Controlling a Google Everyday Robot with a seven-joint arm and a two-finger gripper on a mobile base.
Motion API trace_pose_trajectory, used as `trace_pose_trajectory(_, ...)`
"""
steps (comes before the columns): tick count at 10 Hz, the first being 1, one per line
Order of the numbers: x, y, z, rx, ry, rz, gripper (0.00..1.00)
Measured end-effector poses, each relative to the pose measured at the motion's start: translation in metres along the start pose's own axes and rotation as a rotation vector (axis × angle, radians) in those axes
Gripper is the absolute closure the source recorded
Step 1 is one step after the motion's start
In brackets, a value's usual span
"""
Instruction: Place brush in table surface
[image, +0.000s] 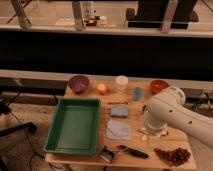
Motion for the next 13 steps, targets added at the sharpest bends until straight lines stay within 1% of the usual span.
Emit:
trace_pose_trajectory(1,0.000,0.007,0.003,-0.003,0.002,-0.014,0.20)
trace_pose_trajectory(3,-0.013,0.013,0.009,-0.012,-0.006,-0.041,0.20)
trace_pose_trajectory(6,-0.034,0.023,0.018,-0.025,-0.018,-0.058,0.20)
trace_pose_trajectory(7,-0.033,0.027,0.023,-0.028,-0.019,-0.064,0.20)
trace_pose_trajectory(9,-0.042,0.033,0.028,-0.036,-0.026,-0.082,0.20)
trace_pose_trajectory(13,-0.068,0.042,0.041,-0.046,-0.030,-0.107,0.20)
